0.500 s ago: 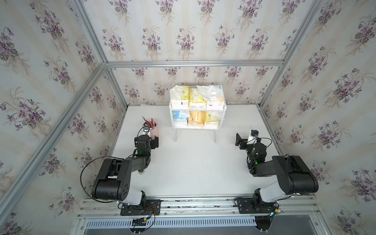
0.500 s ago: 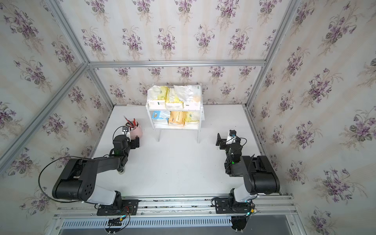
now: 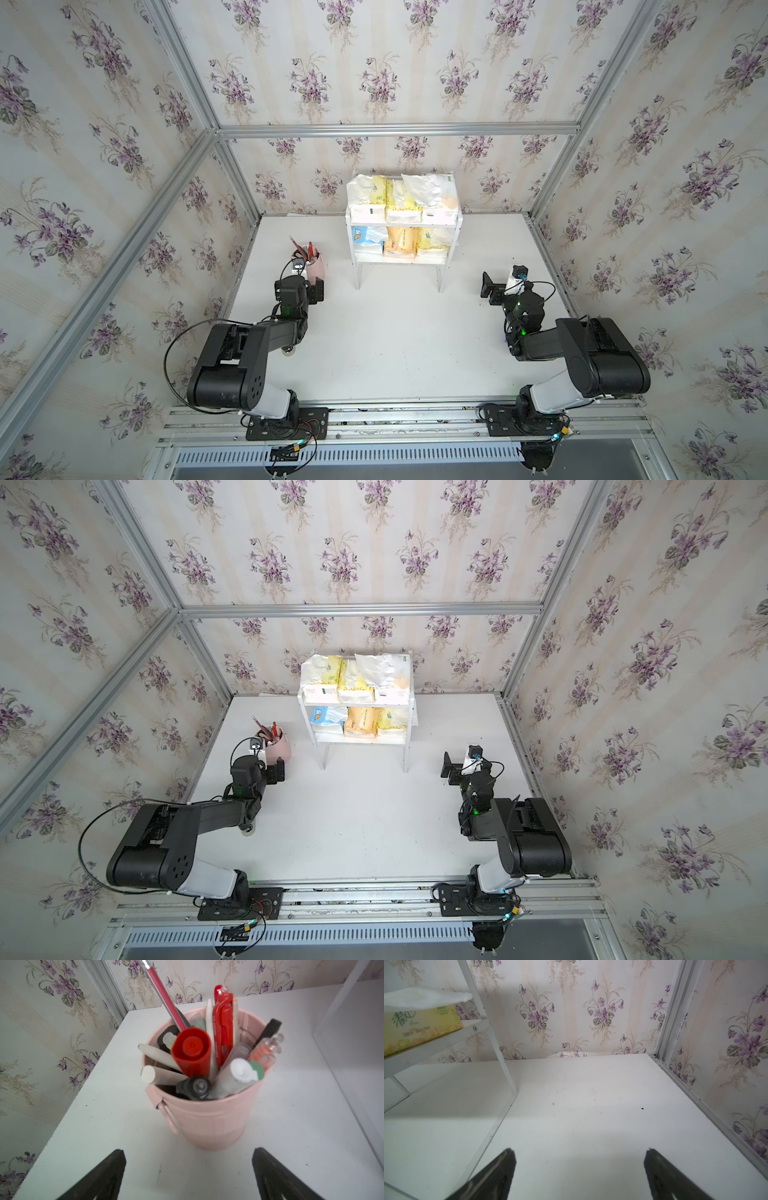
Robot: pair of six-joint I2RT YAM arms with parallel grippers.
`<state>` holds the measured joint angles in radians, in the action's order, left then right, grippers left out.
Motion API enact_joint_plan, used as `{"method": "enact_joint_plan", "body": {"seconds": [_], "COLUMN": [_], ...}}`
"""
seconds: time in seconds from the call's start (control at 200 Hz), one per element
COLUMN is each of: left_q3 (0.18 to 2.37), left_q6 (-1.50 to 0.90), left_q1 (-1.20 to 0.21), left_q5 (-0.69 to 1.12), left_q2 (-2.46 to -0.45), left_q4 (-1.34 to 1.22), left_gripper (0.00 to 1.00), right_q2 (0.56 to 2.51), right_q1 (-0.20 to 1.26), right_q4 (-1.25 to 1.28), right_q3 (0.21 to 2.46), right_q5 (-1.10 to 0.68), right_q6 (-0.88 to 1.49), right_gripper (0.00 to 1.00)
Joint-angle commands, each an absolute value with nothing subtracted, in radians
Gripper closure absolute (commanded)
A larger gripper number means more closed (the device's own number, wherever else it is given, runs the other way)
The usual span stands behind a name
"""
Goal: Remove the tissue boxes from the shelf
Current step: Move the shelf to the center of the board.
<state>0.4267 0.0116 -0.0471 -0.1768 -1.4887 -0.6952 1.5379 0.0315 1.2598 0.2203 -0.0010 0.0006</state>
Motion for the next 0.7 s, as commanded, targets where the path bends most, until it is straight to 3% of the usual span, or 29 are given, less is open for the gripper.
{"method": "enact_joint_plan", "body": {"seconds": [0.0, 0.14, 0.32, 0.485, 0.694], "left_q3": [0.389, 0.338, 0.352, 0.448, 0.597], "left_q6": [-0.001, -0.056, -0.156, -0.171, -0.176], "left_q1": [-0.048, -0.049, -0.064, -0.113, -0.170], "left_q5": [-0.207, -0.210, 0.071, 0.333, 0.527], "left_q2": [-1.426, -1.084, -0.772, -0.782, -0.945], "left_q4": [-0.743, -0.555, -0.388, -0.346, -0.417], "left_gripper": [0.01, 0.01, 0.01, 0.01, 0.04], "right_q2": [1.536, 1.464, 1.176, 0.969, 0.904], "right_q1": [0.022, 0.016, 0.015, 0.016, 0.040], "right_q4": [1.262, 1.245, 0.963, 0.805, 0.754], "right_q3": [0.227, 0.208, 0.247, 0.307, 0.384], "right_q5": [-0.021, -0.024, -0.091, -0.339, -0.639], "right_q6": [0.007, 0.012, 0.037, 0.087, 0.087], "right_gripper": [0.00, 0.00, 0.00, 0.00, 0.04]}}
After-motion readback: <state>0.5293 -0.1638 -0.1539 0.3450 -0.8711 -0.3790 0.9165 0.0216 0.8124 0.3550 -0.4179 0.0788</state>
